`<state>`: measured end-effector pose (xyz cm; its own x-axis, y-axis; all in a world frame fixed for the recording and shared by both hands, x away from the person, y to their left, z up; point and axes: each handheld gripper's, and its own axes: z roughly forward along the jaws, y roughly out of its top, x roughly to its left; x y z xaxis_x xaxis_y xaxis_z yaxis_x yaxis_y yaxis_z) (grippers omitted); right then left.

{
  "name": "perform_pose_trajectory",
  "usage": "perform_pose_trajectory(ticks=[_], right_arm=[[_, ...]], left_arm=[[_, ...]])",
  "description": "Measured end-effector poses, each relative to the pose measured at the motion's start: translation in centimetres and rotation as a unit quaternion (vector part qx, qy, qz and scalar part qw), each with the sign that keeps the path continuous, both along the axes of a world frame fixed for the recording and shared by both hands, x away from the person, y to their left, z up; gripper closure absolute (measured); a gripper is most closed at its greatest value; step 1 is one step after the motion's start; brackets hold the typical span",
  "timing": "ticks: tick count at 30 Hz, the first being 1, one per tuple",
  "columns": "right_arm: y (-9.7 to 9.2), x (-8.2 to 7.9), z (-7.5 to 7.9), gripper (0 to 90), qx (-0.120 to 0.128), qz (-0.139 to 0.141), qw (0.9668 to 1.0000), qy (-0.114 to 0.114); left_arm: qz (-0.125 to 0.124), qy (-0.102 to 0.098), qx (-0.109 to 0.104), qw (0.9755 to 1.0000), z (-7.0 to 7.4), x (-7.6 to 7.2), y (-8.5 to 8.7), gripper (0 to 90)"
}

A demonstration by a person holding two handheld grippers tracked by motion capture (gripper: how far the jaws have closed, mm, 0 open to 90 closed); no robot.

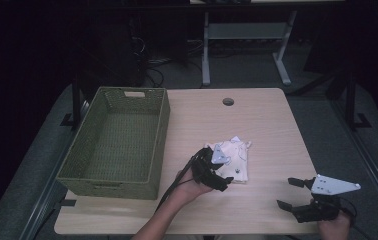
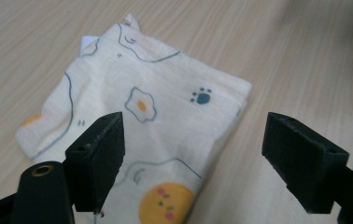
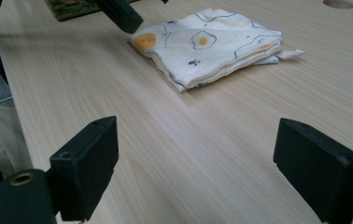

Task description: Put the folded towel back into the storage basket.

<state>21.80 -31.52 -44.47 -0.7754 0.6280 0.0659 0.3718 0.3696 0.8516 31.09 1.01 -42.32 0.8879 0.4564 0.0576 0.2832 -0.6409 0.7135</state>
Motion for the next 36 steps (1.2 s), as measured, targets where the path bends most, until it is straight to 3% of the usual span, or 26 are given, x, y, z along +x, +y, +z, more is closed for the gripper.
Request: perform_pose_trajectory(ticks=[1, 5, 10, 19, 28, 32, 34, 36], right_arm=[[0.0, 0.0, 0.0, 13.5, 0.0, 0.0, 1.0, 0.0], [0.0, 0.0, 0.0, 13.5, 0.001, 0.001, 1.0, -0.001], [-0.1, 0.1, 0.0, 13.5, 0.003, 0.0, 1.0, -0.001], [-0.1, 0.1, 0.0, 13.5, 0.004, 0.002, 1.0, -0.002], [-0.1, 0.0, 0.0, 13.5, 0.004, 0.004, 1.0, -0.002], [-0.1, 0.1, 0.0, 13.5, 0.005, 0.005, 1.0, -0.003], [-0.1, 0.1, 0.0, 13.5, 0.005, 0.005, 1.0, -0.003], [-0.1, 0.1, 0.0, 13.5, 0.005, 0.005, 1.0, -0.003]], left_arm=[[-0.005, -0.002, 0.011, 0.9999, 0.0, 0.6, -0.5, 22.4], [-0.007, 0.006, 0.014, 0.9999, 0.0, 1.6, -1.0, 23.3], [-0.008, 0.007, 0.032, 0.9994, -0.6, 3.1, -1.8, 25.4], [0.007, 0.031, 0.046, 0.9984, -1.5, 5.3, -2.1, 32.0], [0.014, 0.052, 0.046, 0.9975, -2.3, 6.6, -2.2, 37.8], [0.017, 0.053, 0.055, 0.9969, -2.8, 6.8, -2.6, 39.8], [0.016, 0.051, 0.075, 0.9958, -3.2, 6.8, -2.9, 41.2], [0.018, 0.053, 0.072, 0.9958, -3.2, 6.9, -2.9, 41.5]])
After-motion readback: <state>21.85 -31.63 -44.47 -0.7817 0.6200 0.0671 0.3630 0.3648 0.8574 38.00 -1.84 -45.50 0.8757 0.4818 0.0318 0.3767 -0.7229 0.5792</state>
